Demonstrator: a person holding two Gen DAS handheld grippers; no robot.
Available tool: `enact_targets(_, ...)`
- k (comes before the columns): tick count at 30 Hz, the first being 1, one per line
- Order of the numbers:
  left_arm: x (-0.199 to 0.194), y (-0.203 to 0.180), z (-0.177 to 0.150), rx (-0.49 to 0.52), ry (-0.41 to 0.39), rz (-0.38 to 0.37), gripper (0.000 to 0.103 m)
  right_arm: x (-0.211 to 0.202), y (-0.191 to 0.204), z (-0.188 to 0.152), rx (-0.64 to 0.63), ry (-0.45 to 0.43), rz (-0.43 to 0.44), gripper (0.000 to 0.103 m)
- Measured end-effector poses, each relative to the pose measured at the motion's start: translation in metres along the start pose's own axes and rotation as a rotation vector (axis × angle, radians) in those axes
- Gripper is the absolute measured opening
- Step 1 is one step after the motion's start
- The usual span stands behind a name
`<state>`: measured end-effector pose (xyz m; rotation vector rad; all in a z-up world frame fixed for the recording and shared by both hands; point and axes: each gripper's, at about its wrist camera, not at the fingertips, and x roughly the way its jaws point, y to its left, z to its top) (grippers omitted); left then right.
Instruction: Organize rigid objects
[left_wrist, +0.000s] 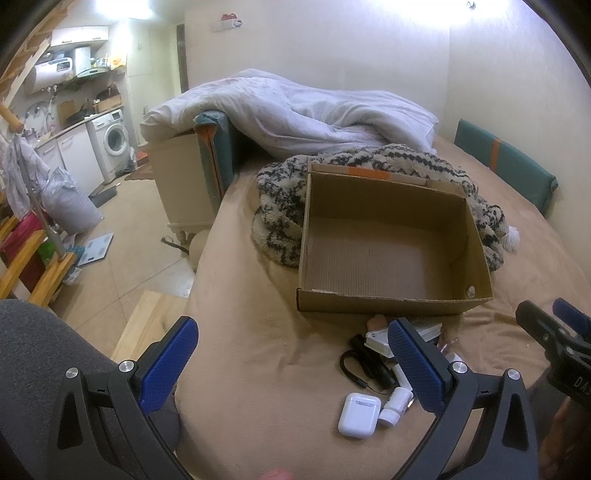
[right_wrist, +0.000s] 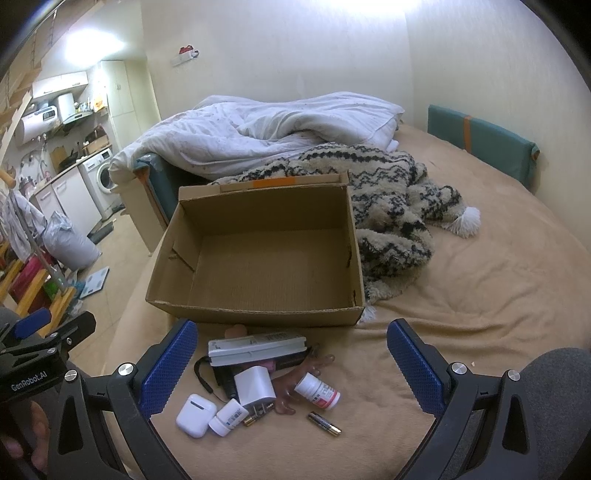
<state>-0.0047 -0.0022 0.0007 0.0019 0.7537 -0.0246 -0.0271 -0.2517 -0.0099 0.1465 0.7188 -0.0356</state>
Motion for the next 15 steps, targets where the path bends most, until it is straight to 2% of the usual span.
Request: enact_targets(15,0.0016,-0.0011,-0.0006,0.009,0.002,0.01,0.103,0.0003,-0.0004,-0.0001,-0.001,0.0,-0.001,0.103)
